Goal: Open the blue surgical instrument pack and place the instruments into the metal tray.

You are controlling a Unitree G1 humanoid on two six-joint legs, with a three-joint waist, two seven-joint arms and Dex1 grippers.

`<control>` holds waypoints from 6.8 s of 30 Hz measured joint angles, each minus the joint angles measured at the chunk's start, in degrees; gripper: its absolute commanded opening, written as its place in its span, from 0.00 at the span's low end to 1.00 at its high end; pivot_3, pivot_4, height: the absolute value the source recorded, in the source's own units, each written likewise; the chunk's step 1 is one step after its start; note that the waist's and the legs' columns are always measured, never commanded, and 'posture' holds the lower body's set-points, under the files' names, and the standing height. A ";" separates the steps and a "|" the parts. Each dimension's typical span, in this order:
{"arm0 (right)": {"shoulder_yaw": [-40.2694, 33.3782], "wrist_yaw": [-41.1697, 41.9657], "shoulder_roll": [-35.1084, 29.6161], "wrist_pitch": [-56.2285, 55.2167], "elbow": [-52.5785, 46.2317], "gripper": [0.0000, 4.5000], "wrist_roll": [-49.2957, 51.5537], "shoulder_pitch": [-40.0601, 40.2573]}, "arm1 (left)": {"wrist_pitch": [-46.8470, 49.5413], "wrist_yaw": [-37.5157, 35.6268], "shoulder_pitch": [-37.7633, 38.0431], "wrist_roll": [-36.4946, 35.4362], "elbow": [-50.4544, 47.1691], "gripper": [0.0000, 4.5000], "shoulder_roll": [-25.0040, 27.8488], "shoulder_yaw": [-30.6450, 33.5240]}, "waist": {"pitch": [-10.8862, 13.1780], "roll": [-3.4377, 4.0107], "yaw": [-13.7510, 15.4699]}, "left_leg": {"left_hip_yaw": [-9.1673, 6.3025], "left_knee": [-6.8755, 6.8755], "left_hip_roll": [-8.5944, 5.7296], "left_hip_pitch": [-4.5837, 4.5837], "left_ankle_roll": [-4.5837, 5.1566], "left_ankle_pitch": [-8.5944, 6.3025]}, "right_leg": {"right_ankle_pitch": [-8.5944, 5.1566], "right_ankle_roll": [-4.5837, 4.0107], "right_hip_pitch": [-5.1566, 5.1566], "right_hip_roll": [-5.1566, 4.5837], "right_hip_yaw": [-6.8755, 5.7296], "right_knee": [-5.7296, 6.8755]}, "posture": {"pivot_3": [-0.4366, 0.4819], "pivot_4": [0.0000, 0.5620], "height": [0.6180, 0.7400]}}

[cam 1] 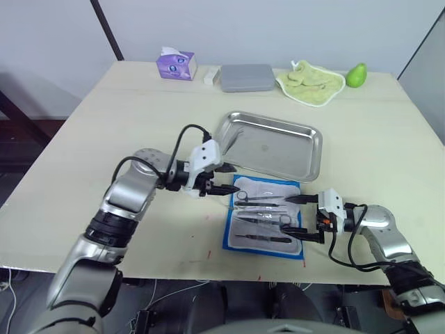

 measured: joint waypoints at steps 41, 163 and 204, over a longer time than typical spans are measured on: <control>0.08 -1.85 0.22 0.50 -1.48 1.00 0.00 1.04 | -1.99 -3.49 -5.55 12.95 3.99 0.33 -4.72 -9.89 | -0.01 0.00 -0.12 | -0.02 0.01 0.01 0.02 0.00 0.00 | 0.00 -0.01 0.01 0.05 0.02 0.02 | 0.48 0.27 1.00; 2.32 -1.52 -0.20 3.36 -2.15 1.00 -0.69 -1.19 | 40.66 54.34 -24.15 7.28 21.25 0.01 -29.76 15.48 | -0.16 0.12 -1.45 | -0.41 0.00 -0.11 0.01 -0.01 0.00 | -0.01 -0.01 -0.01 0.74 1.14 0.03 | 0.48 0.27 1.00; 2.15 -1.20 0.33 3.48 -1.30 1.00 -0.22 -1.60 | 40.65 49.55 -23.02 2.98 17.76 0.45 -26.06 16.43 | -0.14 0.13 -1.59 | -0.45 -0.01 -0.14 -0.01 -0.26 0.13 | -0.02 0.02 -0.01 0.72 1.11 0.04 | 0.48 0.27 1.00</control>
